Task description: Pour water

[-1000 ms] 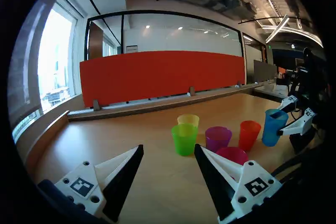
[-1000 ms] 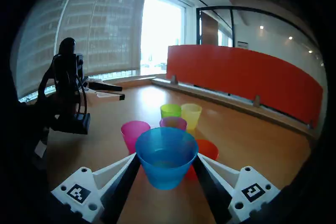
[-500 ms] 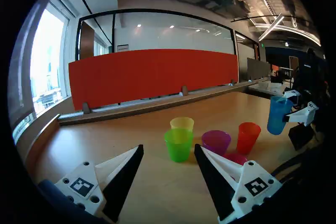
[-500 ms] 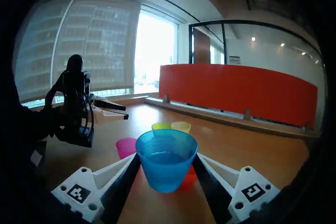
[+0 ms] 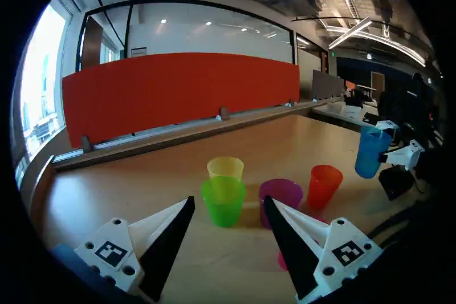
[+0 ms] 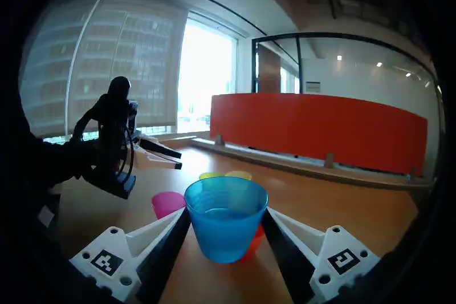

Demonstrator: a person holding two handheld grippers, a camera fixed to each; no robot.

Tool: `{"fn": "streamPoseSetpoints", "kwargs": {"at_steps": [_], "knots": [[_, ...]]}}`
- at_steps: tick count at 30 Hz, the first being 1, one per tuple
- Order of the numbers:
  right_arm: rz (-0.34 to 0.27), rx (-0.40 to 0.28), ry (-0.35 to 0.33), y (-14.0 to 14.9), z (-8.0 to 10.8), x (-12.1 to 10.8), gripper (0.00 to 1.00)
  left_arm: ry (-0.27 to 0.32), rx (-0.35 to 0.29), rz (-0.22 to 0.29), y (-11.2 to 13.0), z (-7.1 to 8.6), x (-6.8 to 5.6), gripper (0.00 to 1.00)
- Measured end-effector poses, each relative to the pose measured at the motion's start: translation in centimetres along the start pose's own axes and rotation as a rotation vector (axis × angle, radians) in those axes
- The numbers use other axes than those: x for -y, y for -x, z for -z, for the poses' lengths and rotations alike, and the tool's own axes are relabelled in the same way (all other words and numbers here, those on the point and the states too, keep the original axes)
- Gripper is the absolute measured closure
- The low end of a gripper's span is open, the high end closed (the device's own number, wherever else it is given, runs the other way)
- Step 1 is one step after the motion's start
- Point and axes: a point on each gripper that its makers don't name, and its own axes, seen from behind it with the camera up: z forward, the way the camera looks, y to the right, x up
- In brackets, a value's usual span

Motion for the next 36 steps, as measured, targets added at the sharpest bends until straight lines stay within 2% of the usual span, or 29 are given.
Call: {"fn": "streamPoseSetpoints", "kwargs": {"at_steps": [5,8,17,32,36], "knots": [[0.003,0.008,0.000,0.3,0.2,-0.3,0.12,0.022,0.054,-0.006,0.8,-1.8,0.5,0.11],[0.007,0.013,0.001,0.4,0.2,-0.5,0.12,0.027,0.076,-0.027,1.0,-2.8,0.9,0.10],[0.009,0.023,0.002,0.7,0.1,-1.2,0.12,0.065,0.149,-0.084,2.4,-4.9,0.5,0.10],[0.001,0.031,0.007,1.0,0.1,-1.9,0.12,0.083,0.200,-0.132,3.3,-7.9,0.3,0.10],[-0.005,0.033,0.008,1.2,0.1,-2.2,0.12,0.094,0.207,-0.127,3.3,-8.5,0.2,0.11]]}}
